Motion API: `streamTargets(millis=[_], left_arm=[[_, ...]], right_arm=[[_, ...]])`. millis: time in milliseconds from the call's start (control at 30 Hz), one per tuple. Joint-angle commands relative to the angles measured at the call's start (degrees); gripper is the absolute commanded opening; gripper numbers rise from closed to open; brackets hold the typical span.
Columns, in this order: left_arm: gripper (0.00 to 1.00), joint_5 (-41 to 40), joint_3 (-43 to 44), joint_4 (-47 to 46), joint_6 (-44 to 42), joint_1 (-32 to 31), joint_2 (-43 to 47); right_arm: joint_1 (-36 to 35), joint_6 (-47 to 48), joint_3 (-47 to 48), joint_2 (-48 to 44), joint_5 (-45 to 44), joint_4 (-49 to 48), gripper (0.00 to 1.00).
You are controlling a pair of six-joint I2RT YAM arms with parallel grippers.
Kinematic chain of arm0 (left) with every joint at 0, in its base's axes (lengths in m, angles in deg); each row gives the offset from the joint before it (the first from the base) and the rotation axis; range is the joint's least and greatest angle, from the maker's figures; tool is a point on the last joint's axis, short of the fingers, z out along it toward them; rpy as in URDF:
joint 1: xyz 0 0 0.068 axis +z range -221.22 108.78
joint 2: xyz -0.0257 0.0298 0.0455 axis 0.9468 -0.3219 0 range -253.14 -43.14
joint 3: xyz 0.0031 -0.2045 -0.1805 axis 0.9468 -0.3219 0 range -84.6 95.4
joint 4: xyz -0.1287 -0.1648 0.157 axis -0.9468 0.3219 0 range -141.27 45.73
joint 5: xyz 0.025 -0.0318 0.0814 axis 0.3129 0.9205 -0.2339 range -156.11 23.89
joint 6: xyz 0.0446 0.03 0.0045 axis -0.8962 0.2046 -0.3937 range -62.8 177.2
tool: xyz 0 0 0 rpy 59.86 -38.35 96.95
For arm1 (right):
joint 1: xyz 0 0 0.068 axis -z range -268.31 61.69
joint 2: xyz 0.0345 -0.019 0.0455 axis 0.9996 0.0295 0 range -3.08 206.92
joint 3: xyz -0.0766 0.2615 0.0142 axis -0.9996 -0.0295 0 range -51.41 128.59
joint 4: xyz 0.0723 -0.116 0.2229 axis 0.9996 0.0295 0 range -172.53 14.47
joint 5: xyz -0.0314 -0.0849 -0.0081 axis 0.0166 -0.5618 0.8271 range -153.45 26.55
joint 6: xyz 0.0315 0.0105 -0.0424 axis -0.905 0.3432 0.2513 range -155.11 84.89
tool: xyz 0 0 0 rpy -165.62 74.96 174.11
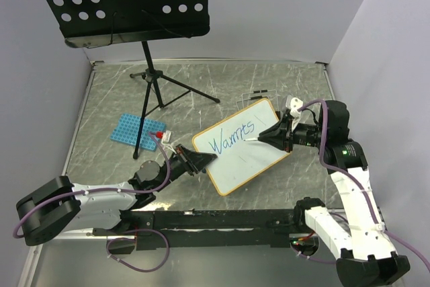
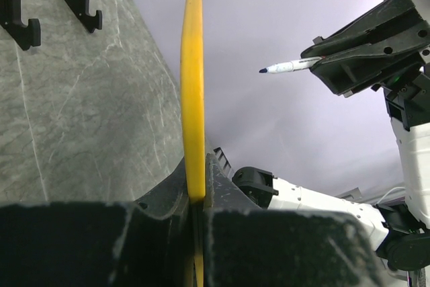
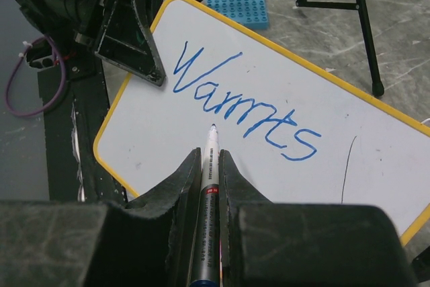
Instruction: Write a sentence on the whiteboard
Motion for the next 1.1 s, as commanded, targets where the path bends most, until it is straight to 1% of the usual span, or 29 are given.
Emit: streamTargets(millis=[0, 1067], left_arm=[[0.01, -0.2, 0.7, -10.6, 1.3, 0.3, 2.7], [0.01, 0.2, 0.0, -10.6, 1.5, 1.1, 3.4]], right_arm=[[0.6, 1.8, -0.3, -0.8, 0.1, -0.5, 0.00], [1.5, 2.9, -1.2, -0.8, 1.5, 0.5, 0.00]])
